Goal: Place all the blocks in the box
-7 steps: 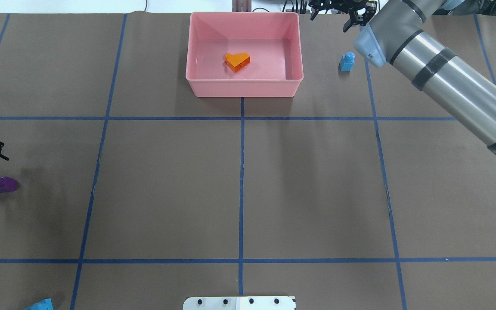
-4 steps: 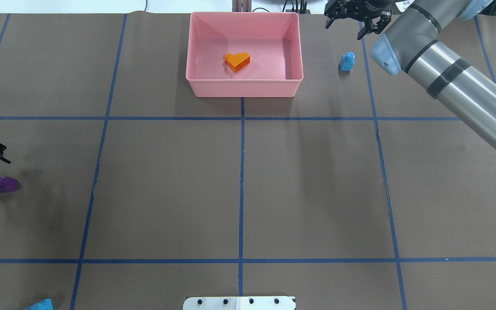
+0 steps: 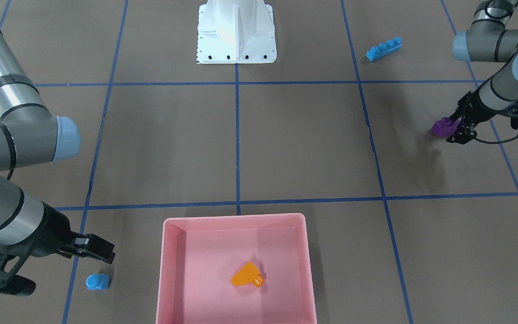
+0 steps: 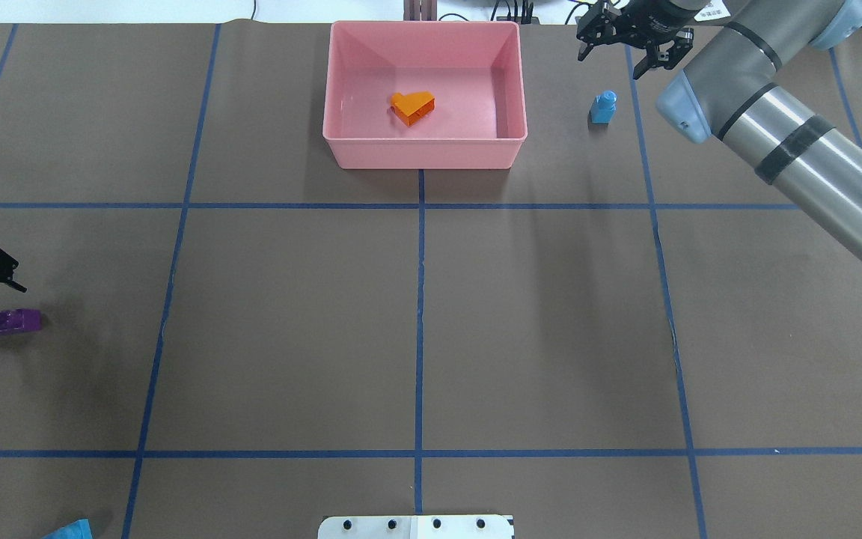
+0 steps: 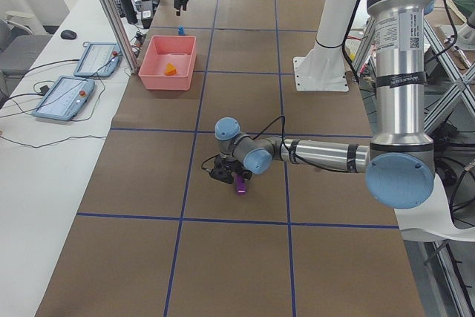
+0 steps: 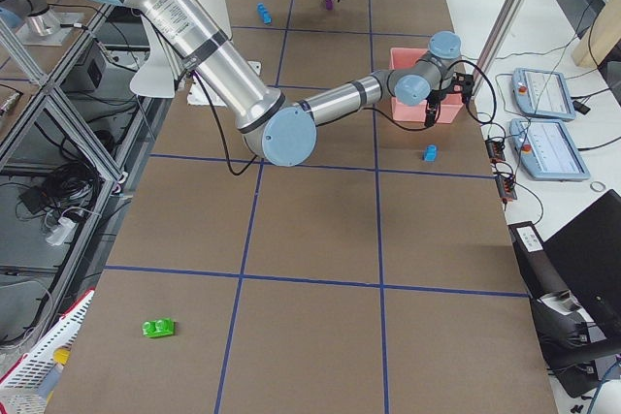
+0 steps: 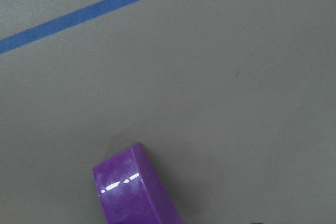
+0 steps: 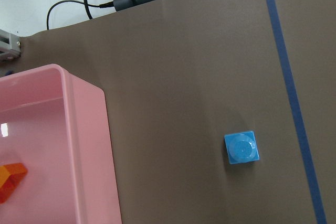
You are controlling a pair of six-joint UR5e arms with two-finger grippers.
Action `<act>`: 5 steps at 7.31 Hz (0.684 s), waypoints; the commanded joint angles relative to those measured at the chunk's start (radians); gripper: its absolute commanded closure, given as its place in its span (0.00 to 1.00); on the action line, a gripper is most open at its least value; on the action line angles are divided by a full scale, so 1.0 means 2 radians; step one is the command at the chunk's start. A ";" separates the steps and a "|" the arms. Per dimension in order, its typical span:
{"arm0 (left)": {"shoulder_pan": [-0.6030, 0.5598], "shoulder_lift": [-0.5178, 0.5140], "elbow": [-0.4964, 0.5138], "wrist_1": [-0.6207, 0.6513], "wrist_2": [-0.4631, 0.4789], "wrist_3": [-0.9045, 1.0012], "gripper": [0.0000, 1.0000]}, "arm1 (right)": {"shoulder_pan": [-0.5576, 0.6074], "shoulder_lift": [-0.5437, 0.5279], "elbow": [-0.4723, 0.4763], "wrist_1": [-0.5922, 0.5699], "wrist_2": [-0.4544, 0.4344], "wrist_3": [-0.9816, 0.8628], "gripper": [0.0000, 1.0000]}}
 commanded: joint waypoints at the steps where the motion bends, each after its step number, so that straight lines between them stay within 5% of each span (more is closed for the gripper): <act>1: 0.000 0.004 -0.009 0.001 -0.006 -0.001 0.21 | -0.001 -0.005 0.002 0.000 -0.002 0.000 0.00; 5: 0.002 0.003 -0.005 0.001 -0.003 -0.004 0.19 | -0.002 -0.006 0.002 0.001 -0.006 0.001 0.00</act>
